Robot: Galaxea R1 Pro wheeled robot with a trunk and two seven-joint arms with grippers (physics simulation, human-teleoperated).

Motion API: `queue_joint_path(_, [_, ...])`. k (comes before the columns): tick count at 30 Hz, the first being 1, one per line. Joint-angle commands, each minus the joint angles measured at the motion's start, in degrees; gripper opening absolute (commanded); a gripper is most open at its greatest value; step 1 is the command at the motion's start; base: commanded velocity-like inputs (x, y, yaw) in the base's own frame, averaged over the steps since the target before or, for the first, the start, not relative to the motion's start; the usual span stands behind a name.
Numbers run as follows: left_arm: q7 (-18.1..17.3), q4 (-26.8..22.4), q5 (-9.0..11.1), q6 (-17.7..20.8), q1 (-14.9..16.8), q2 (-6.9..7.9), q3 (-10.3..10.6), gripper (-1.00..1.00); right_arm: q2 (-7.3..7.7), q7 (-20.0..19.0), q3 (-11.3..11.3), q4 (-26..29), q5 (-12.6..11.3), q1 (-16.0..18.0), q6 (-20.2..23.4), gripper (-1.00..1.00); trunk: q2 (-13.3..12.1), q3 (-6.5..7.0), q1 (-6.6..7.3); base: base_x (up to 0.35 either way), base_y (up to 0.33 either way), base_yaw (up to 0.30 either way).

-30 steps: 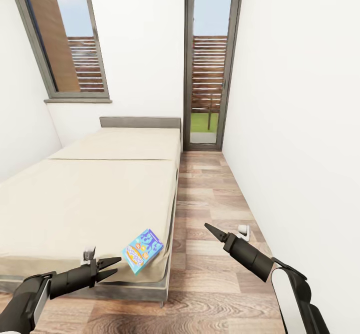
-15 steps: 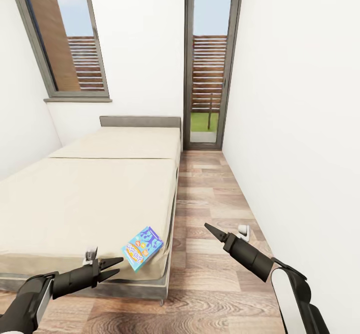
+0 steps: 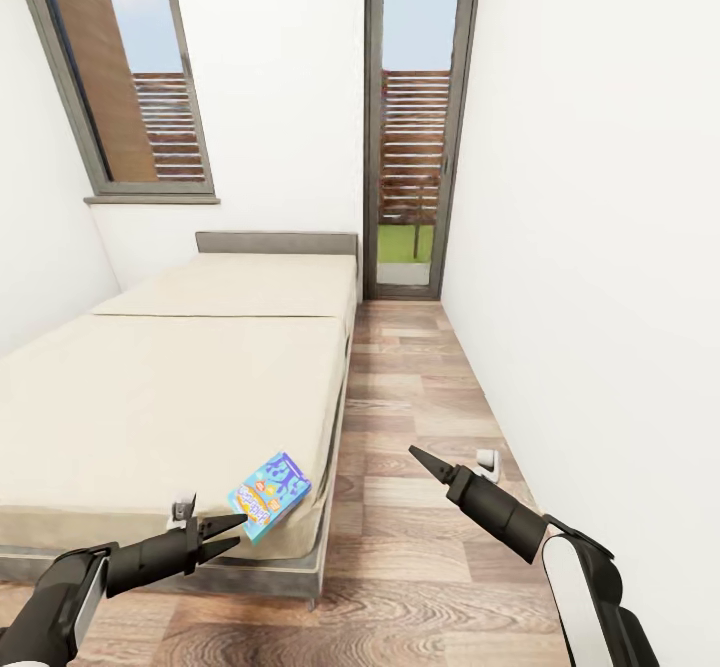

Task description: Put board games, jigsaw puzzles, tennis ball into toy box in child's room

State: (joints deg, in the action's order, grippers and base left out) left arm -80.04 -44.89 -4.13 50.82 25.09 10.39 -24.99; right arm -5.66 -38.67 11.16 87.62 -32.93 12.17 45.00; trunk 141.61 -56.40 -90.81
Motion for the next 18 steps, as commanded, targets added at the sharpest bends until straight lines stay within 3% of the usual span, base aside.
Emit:
queue_joint_path(1, [-0.45, -0.03, -0.44, 0.6, 0.04, -0.03, -0.16, 1.0, -0.06, -0.17, 0.14, 0.01, -0.05, 0.04, 0.35, 1.0, 0.02, -0.05, 0.01, 0.0, -0.019, 0.0])
queue_joint_path(8, [-0.43, -0.03, -0.44, 0.59, 0.04, -0.06, -0.15, 1.0, -0.06, -0.17, 0.07, 0.01, -0.11, 0.04, 0.34, 1.0, 0.02, -0.05, 0.01, 0.004, -0.014, 0.0])
queue_joint_path(18, [-0.59, -0.03, -0.44, 0.6, 0.04, 0.01, -0.15, 1.0, -0.06, -0.17, 0.01, 0.01, -0.05, 0.04, 0.23, 1.0, 0.02, -0.05, 0.01, 0.049, -0.107, 0.0])
